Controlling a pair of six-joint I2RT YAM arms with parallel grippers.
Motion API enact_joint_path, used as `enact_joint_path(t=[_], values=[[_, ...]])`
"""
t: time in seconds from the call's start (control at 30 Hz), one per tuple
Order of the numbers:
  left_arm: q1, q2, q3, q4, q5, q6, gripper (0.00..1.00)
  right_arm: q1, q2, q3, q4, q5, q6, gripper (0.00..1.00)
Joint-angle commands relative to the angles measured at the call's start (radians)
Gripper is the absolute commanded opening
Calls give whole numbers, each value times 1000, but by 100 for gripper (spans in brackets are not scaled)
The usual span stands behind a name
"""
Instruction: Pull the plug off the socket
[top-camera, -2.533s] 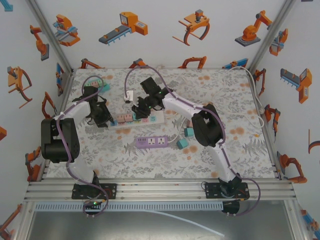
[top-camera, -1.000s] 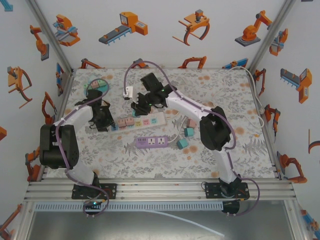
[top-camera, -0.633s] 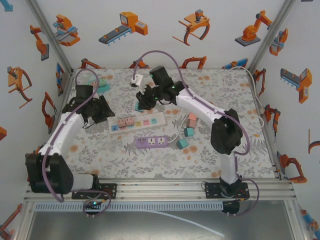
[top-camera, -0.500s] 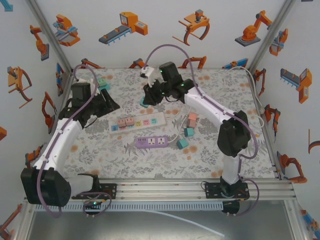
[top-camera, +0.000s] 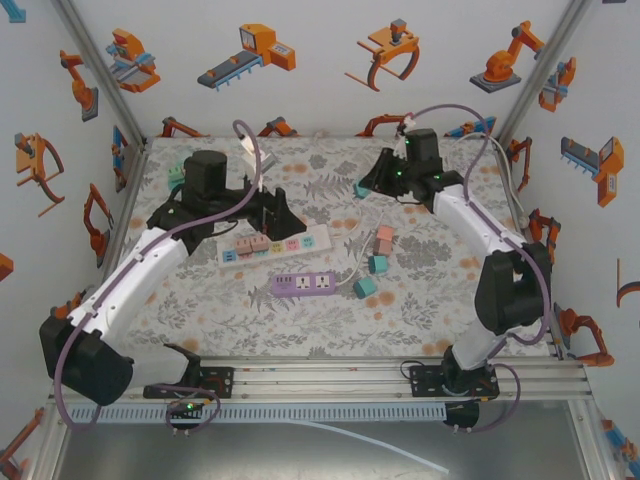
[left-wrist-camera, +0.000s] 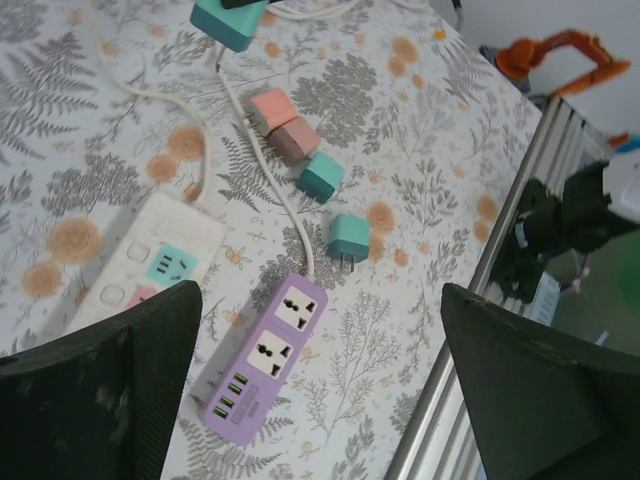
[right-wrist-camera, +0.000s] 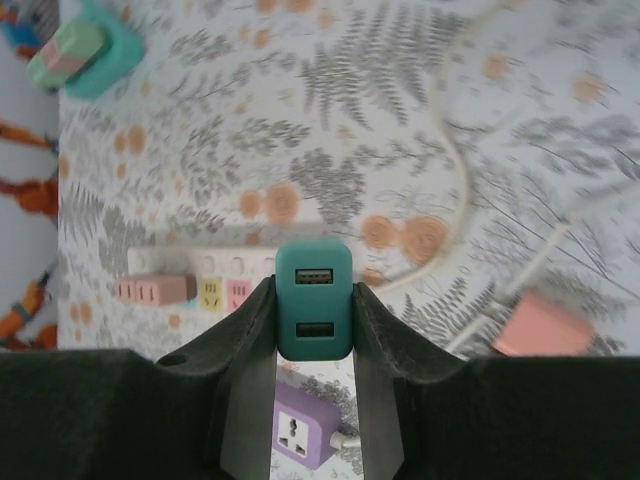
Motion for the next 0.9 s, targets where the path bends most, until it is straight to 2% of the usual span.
enact_joint_path(t=[0.0, 0.13, 0.3, 0.87], values=[[-39, 27, 42, 13, 73, 126, 97, -60, -56, -73, 51, 79, 221, 11], [-83, 36, 54, -9, 60, 186, 97, -130, -77, -184, 109, 107, 331, 12], [-100, 39, 52, -23, 33, 212, 97, -185, -58, -285, 249, 88, 371, 12], [-104, 56, 54, -7, -16, 187, 97, -196, 137, -339, 403, 3, 367, 17]])
